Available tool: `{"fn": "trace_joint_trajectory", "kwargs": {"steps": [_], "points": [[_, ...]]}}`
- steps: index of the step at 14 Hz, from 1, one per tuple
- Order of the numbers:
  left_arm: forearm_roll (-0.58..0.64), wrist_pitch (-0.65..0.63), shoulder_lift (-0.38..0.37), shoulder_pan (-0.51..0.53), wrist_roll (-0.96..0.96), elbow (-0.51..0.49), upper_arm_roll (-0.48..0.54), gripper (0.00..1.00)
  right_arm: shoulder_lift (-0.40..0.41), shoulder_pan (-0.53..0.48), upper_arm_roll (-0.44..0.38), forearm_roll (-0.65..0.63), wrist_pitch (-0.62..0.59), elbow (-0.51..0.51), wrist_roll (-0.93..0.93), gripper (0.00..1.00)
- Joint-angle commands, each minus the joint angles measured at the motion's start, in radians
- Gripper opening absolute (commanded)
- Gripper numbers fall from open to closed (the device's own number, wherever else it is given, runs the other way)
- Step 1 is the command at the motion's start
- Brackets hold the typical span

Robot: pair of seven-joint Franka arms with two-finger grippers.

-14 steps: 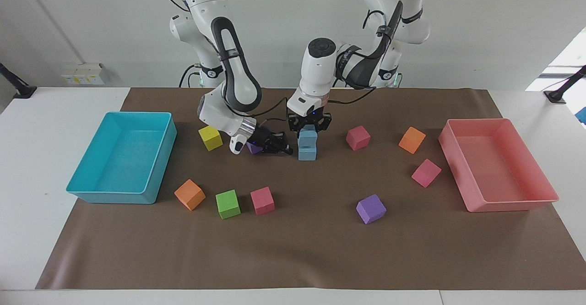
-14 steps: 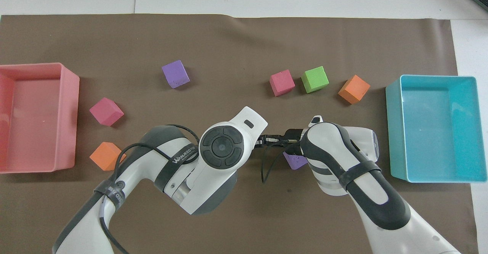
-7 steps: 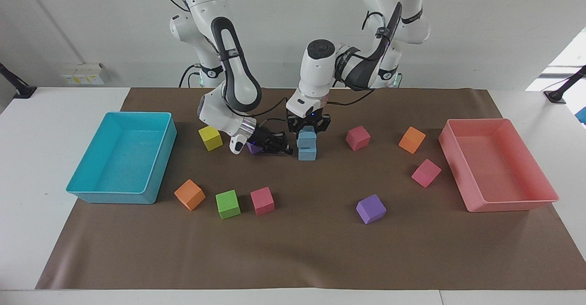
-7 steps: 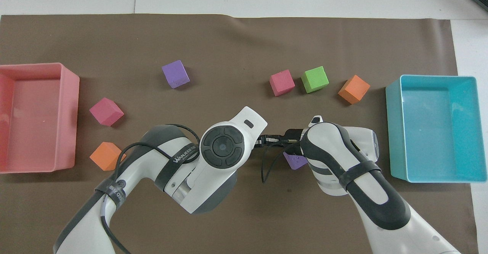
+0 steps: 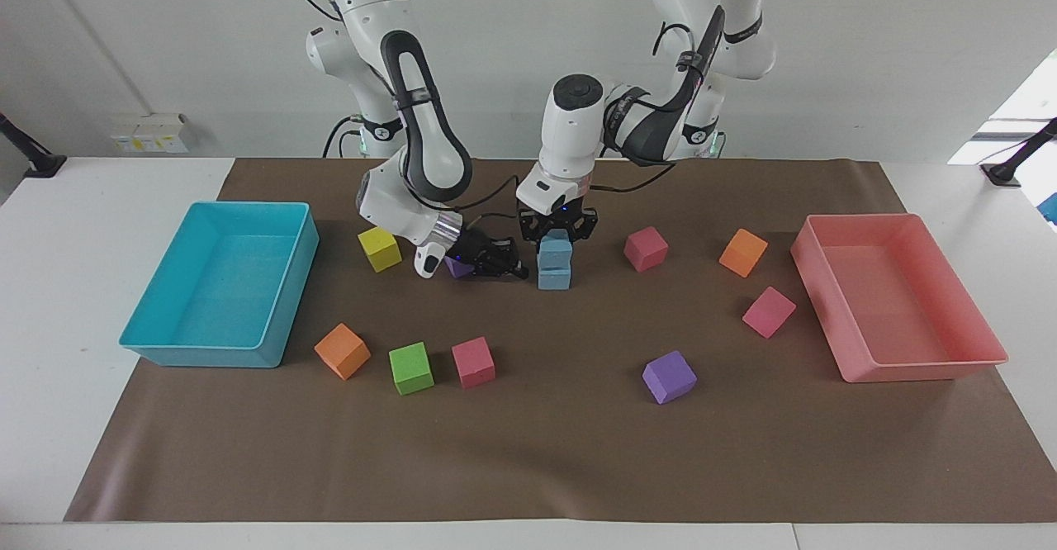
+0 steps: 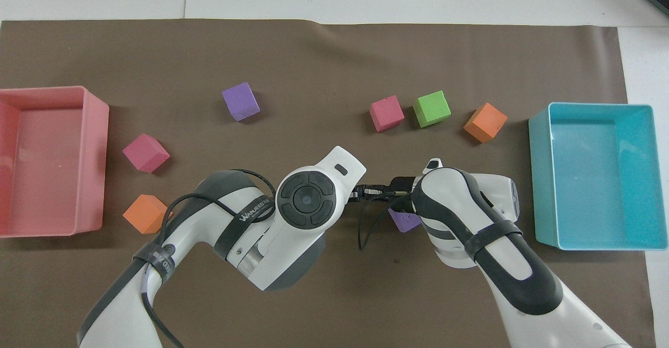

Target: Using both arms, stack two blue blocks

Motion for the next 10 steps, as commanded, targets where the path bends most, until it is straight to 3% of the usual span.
{"fn": "trace_joint_trajectory", "kwargs": {"steps": [1, 10], "points": [[0.029, 0.002, 0.017, -0.016, -0.001, 0.011, 0.015, 0.51, -0.003, -0.012, 0.007, 0.04, -0.013, 0.0, -0.046, 0.0], [0.032, -0.002, 0.021, -0.015, -0.001, 0.011, 0.015, 0.53, -0.003, -0.011, 0.007, 0.04, -0.012, 0.0, -0.046, 0.0]]}}
